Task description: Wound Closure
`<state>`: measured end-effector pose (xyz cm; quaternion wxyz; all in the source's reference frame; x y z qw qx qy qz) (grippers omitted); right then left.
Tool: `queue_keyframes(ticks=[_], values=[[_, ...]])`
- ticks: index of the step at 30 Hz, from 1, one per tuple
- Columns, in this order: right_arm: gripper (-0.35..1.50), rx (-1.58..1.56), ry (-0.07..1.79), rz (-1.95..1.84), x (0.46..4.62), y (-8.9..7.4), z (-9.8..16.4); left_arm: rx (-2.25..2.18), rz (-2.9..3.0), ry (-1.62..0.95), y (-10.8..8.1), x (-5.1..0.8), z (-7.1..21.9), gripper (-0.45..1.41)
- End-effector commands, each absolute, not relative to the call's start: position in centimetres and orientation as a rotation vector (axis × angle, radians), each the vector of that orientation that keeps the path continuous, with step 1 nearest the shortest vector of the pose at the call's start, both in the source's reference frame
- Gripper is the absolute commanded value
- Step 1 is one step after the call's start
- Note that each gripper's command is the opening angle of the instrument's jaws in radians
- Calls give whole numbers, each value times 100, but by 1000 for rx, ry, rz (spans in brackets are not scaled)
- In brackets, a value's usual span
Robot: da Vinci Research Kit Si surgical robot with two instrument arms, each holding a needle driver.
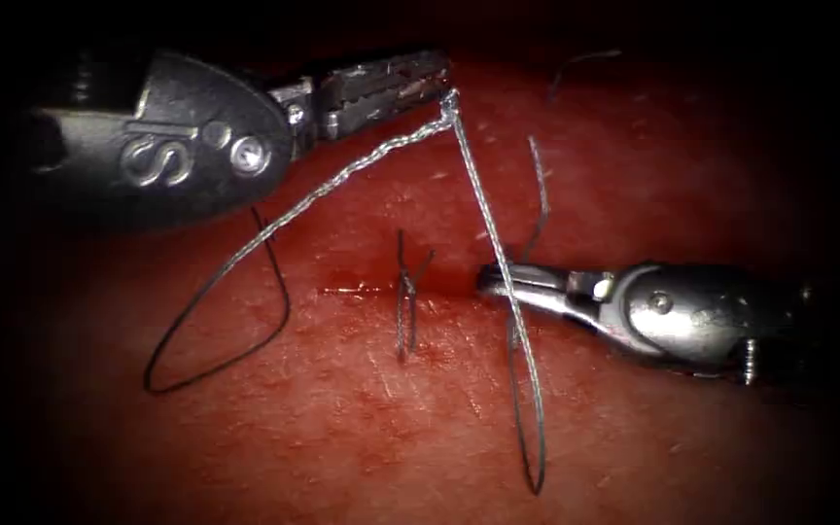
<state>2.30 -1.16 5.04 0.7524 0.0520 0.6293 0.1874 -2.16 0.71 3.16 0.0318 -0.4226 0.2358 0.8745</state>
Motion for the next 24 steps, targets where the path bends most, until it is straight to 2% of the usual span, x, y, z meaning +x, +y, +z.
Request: queue_keyframes(ticks=[1, 4, 17, 22, 24], values=[[-21, 123, 1383, 401, 244, -122, 508, -1305, 2698, 722, 78, -224, 326, -45], [-31, 126, 1401, 404, 245, -121, 500, -1315, 2717, 704, 87, -228, 350, -45], [-31, 117, 1480, 422, 246, -126, 478, -1319, 2760, 658, 100, -229, 434, -45], [-28, 91, 1574, 448, 244, -120, 470, -1311, 2763, 631, 95, -224, 460, -45], [-21, 69, 1593, 461, 242, -119, 468, -1307, 2759, 626, 92, -223, 465, -45]])
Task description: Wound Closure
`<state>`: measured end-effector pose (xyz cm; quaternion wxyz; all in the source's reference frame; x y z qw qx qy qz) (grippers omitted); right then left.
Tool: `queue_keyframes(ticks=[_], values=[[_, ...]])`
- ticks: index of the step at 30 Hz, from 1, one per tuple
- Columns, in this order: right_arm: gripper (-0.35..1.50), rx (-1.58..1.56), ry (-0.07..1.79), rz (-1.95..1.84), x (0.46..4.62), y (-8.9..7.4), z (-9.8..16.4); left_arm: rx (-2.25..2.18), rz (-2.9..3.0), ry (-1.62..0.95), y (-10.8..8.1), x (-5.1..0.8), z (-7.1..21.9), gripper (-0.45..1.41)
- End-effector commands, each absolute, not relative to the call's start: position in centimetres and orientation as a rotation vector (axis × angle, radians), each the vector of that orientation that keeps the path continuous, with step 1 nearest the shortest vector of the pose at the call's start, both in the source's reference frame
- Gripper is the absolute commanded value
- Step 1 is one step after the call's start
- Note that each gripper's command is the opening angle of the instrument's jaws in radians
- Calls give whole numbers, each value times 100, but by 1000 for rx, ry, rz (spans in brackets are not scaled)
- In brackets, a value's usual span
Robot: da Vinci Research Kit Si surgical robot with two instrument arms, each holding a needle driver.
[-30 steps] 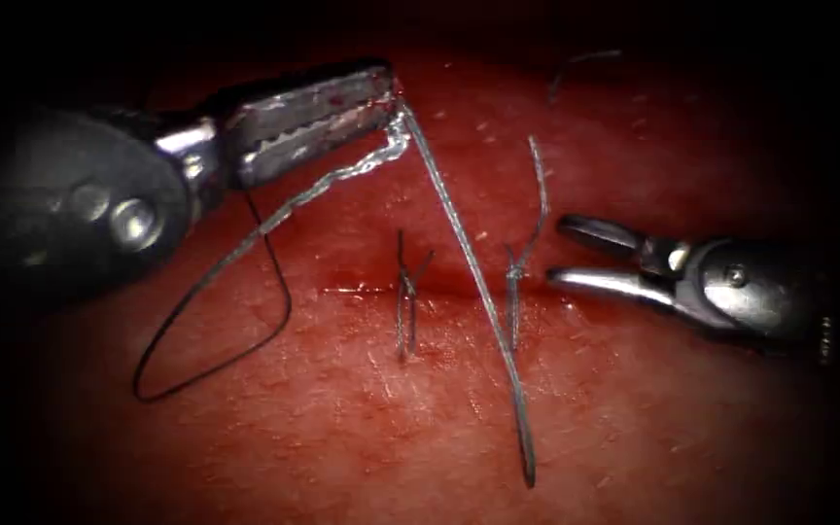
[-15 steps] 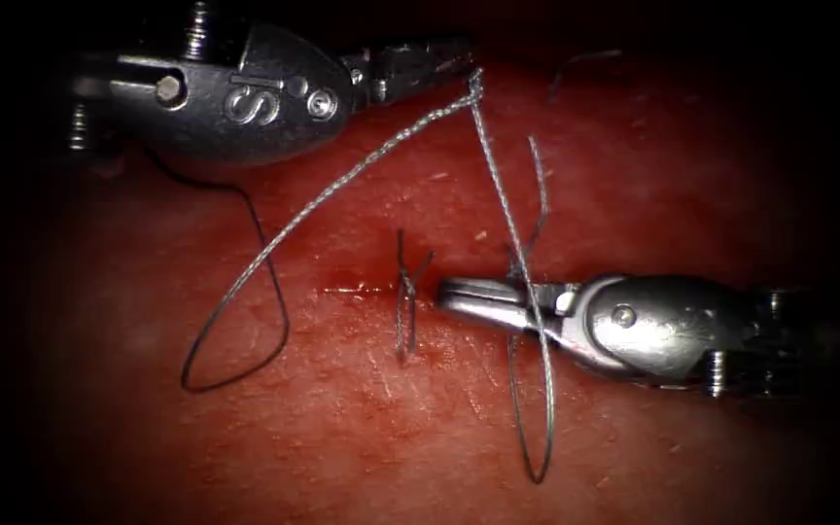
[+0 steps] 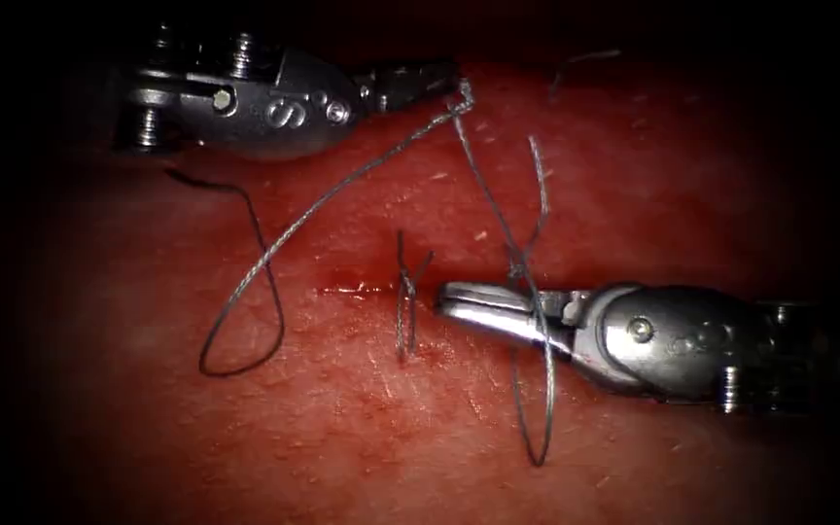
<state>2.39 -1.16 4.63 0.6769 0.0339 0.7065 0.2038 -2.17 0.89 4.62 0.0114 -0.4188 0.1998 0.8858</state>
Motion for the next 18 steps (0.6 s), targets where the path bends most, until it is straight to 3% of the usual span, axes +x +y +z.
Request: queue_keyframes(ticks=[1, 3, 6, 9, 12, 18], values=[[-19, 70, 1611, 485, 241, -118, 468, -1307, 2764, 627, 90, -222, 467, -45], [6, 71, 1639, 522, 244, -120, 468, -1303, 2762, 619, 86, -223, 471, -45], [11, 72, 1640, 525, 249, -123, 469, -1299, 2757, 615, 82, -225, 475, -45], [33, 75, 1649, 560, 253, -121, 468, -1296, 2757, 615, 77, -227, 478, -45], [66, 67, 1625, 670, 250, -115, 467, -1295, 2762, 612, 66, -227, 480, -45], [66, 79, 1531, 914, 232, -101, 472, -1300, 2775, 585, 30, -218, 482, -45]])
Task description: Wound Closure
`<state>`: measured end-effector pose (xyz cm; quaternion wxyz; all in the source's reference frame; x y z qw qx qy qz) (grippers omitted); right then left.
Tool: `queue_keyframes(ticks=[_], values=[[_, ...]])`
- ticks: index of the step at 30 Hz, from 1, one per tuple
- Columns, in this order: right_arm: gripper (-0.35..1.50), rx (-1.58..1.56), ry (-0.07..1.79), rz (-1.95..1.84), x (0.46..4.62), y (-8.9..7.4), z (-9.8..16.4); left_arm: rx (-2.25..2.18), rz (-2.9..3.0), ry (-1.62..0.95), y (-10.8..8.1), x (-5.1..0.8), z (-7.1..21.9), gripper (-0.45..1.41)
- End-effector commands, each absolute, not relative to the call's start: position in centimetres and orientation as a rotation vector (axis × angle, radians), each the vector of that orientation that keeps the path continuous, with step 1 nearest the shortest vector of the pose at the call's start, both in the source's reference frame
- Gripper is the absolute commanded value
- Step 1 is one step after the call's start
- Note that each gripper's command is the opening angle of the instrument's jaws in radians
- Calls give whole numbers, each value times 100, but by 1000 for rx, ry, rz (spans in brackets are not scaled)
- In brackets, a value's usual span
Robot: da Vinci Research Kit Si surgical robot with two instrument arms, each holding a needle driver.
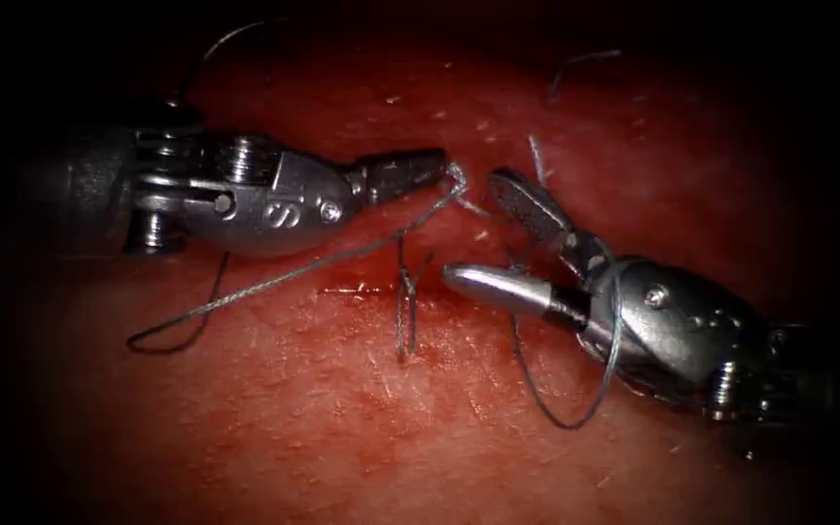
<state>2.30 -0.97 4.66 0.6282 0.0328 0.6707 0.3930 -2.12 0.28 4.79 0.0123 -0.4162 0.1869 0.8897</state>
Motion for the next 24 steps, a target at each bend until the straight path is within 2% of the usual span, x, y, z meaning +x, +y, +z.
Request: queue_keyframes(ticks=[1, 3, 6, 10, 12, 16, 22, 24], values=[[65, 76, 1522, 932, 230, -100, 472, -1301, 2772, 582, 26, -216, 482, -45], [58, 56, 1492, 983, 224, -97, 475, -1303, 2777, 577, 16, -213, 482, -45], [35, 24, 1386, 1068, 220, -93, 484, -1308, 2785, 574, 2, -213, 479, -45], [33, 34, 1241, 1096, 221, -89, 495, -1322, 2783, 571, -8, -218, 470, -45], [19, 30, 1129, 1115, 220, -86, 507, -1332, 2781, 569, -17, -222, 462, -45], [19, 11, 1055, 1124, 218, -83, 519, -1333, 2781, 568, -23, -223, 456, -45], [29, -44, 989, 1164, 216, -80, 527, -1332, 2781, 568, -26, -226, 453, -45], [43, -80, 938, 1194, 216, -77, 529, -1329, 2780, 569, -24, -229, 454, -45]])
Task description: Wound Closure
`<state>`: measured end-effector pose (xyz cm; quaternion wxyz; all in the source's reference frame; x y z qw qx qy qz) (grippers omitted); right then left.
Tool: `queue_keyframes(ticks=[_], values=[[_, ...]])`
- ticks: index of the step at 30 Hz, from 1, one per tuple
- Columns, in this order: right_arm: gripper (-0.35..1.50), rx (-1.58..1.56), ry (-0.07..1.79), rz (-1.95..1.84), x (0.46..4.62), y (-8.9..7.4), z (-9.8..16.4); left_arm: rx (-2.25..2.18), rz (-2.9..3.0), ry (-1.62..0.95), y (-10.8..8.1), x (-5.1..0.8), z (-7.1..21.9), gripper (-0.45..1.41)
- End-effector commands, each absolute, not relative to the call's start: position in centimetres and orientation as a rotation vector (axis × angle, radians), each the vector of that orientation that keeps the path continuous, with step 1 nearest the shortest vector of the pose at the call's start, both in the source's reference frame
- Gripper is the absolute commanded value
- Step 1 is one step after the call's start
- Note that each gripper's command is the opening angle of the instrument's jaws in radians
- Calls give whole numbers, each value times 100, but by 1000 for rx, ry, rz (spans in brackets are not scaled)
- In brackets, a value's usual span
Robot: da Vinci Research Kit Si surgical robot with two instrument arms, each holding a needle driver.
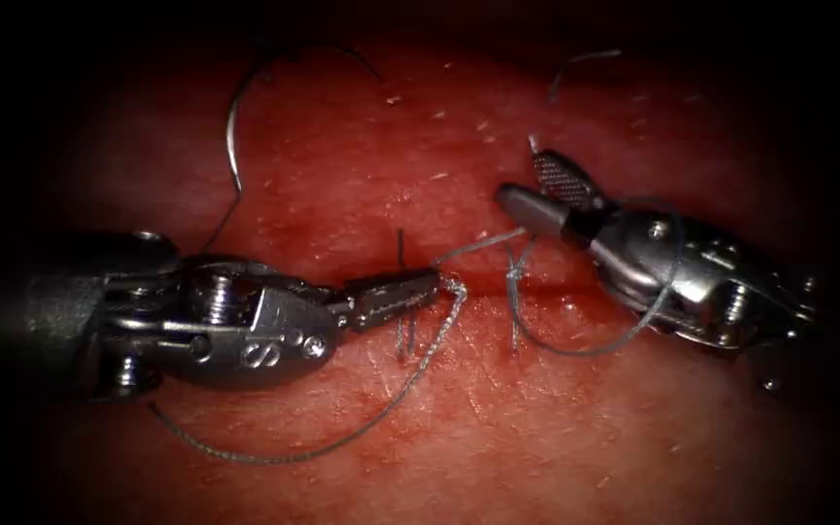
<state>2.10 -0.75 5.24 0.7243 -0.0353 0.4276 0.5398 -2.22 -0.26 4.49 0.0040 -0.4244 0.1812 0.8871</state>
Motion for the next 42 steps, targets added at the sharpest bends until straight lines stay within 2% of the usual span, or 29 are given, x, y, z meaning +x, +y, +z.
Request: queue_keyframes(ticks=[1, 5, 8, 11, 19, 21, 22, 23, 24, 42], values=[[50, -89, 923, 1202, 216, -75, 531, -1333, 2778, 568, -24, -230, 454, -45], [82, -112, 887, 1221, 214, -67, 539, -1335, 2776, 566, -23, -233, 452, -45], [93, -109, 866, 1242, 212, -64, 547, -1339, 2775, 564, -24, -234, 450, -45], [85, -57, 847, 1270, 216, -65, 561, -1343, 2774, 564, -26, -235, 448, -45], [90, 40, 806, 1286, 232, -69, 587, -1342, 2773, 563, -26, -237, 447, -45], [82, 55, 799, 1286, 235, -72, 589, -1341, 2775, 559, -26, -237, 447, -45], [51, 61, 797, 1295, 236, -74, 589, -1341, 2770, 554, -26, -237, 446, -45], [3, 64, 799, 1300, 236, -76, 588, -1341, 2770, 554, -26, -237, 446, -45], [-35, 67, 797, 1298, 236, -78, 587, -1342, 2770, 554, -26, -237, 446, -45], [-35, -109, 949, 1304, 226, -89, 508, -1145, 2799, 540, 62, -198, 501, -45]])
